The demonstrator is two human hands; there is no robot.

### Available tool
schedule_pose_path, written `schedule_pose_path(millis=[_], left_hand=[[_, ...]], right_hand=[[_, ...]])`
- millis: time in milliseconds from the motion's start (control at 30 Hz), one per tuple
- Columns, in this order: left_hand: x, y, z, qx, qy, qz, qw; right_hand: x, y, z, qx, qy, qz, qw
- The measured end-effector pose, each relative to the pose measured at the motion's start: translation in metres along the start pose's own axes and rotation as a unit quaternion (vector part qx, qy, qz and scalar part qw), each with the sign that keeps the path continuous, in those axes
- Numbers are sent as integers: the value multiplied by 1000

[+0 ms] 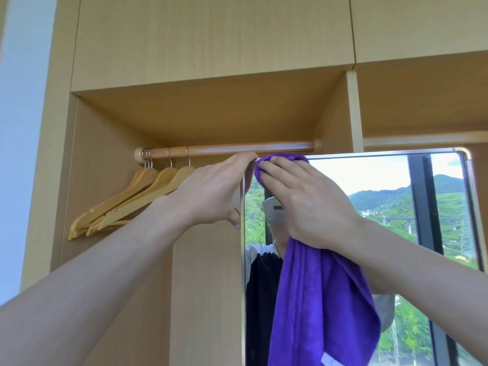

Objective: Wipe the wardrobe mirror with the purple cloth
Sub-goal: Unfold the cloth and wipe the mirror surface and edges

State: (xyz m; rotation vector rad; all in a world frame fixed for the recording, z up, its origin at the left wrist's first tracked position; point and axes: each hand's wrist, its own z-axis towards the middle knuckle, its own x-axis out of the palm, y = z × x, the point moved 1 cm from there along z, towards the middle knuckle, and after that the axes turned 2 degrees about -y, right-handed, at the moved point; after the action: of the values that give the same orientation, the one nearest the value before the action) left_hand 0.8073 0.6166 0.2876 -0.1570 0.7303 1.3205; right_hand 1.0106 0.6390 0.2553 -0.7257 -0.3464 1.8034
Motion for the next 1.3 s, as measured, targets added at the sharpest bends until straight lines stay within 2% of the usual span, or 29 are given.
schedule_pose_path(millis=[200,333,500,567,700,767,833,933,1100,1167,1233,1300], left_hand=[[2,2,-1,15,-13,3,1000],[4,1,0,9,-8,-1,1000],[2,-4,0,-5,-4,6,1000],[2,-4,1,-4,0,4,1000],[13,-6,2,2,10,28,1000],[18,-8,2,-7,11,15,1000],[19,-15,2,-22,15,-27,999],[20,-24,1,-55,-11,-83,995],[31,-28,4,-81,-52,-110,989],[36,-28,6,-93,-52,-88,990],[41,-30,6,-97,-61,-69,991],[44,-34,5,-100,-76,-57,990]], right_hand=[[12,19,-16,75,-8,19,997],[23,43,-30,6,4,21,1000],[40,59,-78,-98,66,15,993],[44,48,-89,-109,21,16,994],[32,20,-73,61,-72,41,995],[26,23,-61,136,-53,46,988],[26,37,-58,154,-27,50,986],[37,67,-77,105,-2,56,993],[72,109,-158,-46,103,53,992],[75,104,-181,-62,82,47,994],[72,88,-189,6,42,69,997],[63,70,-185,134,0,79,988]])
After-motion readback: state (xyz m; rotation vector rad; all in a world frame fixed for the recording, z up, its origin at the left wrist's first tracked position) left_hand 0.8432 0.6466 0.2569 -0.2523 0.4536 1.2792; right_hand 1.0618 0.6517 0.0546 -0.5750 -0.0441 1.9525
